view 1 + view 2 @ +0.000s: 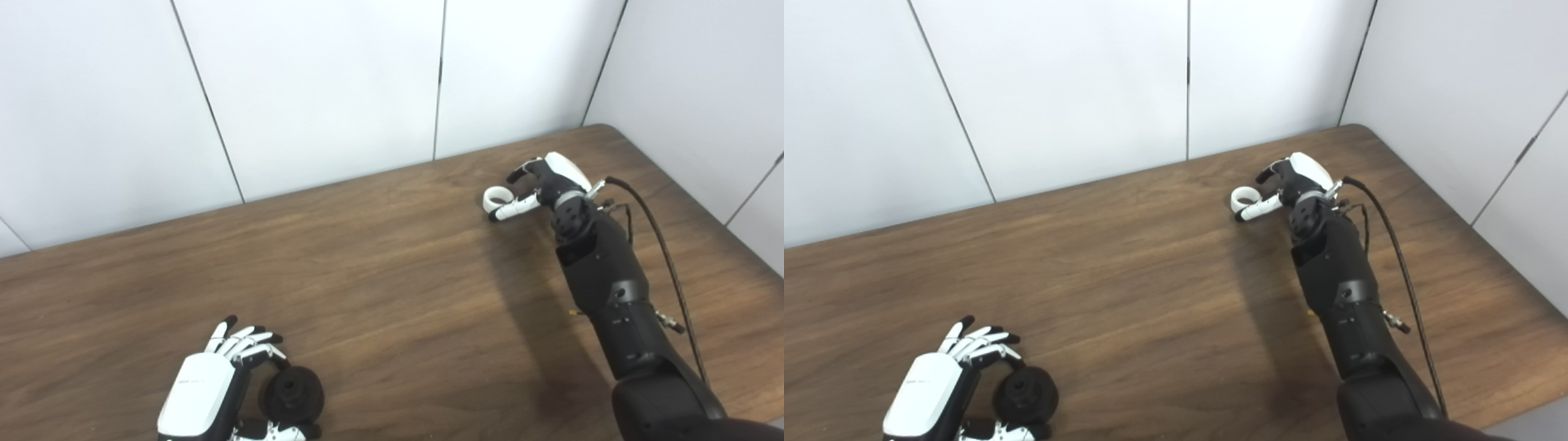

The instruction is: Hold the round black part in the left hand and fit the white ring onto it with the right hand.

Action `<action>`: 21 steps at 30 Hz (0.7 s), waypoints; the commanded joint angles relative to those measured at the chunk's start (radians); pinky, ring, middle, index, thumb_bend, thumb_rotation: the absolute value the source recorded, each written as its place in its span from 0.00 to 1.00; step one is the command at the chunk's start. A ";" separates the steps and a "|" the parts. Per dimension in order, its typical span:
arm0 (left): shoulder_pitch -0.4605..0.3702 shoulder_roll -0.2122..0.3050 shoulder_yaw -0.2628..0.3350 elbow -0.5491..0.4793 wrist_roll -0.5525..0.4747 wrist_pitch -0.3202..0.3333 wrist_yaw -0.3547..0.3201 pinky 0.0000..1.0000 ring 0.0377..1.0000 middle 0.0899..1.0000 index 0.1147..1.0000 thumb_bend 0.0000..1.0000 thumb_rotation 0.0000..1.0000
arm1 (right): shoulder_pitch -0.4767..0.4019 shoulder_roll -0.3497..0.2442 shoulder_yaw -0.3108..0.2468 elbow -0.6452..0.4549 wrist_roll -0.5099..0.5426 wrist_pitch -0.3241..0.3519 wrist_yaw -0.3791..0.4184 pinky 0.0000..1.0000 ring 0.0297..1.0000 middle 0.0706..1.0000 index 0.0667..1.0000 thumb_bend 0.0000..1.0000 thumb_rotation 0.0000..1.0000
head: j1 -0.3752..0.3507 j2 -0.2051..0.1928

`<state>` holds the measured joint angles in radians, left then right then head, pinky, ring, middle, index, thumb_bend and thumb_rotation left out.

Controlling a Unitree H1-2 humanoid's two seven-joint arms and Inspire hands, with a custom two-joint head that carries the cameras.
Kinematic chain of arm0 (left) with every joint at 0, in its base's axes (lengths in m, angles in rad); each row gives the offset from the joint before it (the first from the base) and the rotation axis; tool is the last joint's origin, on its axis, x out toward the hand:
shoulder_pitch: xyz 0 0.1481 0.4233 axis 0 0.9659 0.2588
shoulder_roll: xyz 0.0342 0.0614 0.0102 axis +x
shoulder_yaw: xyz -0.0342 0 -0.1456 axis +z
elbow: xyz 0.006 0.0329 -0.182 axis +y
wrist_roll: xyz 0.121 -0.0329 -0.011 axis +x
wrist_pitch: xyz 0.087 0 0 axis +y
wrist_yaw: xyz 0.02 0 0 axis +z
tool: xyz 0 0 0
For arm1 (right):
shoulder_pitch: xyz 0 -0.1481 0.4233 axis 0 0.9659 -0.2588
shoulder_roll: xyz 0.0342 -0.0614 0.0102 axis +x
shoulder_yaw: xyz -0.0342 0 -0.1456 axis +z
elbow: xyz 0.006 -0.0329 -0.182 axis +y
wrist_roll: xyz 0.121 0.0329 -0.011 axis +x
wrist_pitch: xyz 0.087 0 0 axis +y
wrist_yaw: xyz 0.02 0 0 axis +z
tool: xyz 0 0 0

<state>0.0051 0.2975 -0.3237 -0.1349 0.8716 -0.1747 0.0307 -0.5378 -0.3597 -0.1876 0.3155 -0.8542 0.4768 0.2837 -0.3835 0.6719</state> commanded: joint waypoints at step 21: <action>-0.017 0.005 -0.002 -0.012 0.013 -0.012 0.007 1.00 0.84 0.74 0.42 0.52 0.05 | -0.050 0.005 -0.009 -0.041 -0.028 -0.007 0.010 1.00 1.00 0.95 0.67 0.86 0.22 | 0.005 0.014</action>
<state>0.0050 0.2973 -0.3258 -0.1349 0.8739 -0.1749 0.0324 -0.5446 -0.3426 -0.1910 0.3140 -0.8707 0.4768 0.3049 -0.3774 0.6857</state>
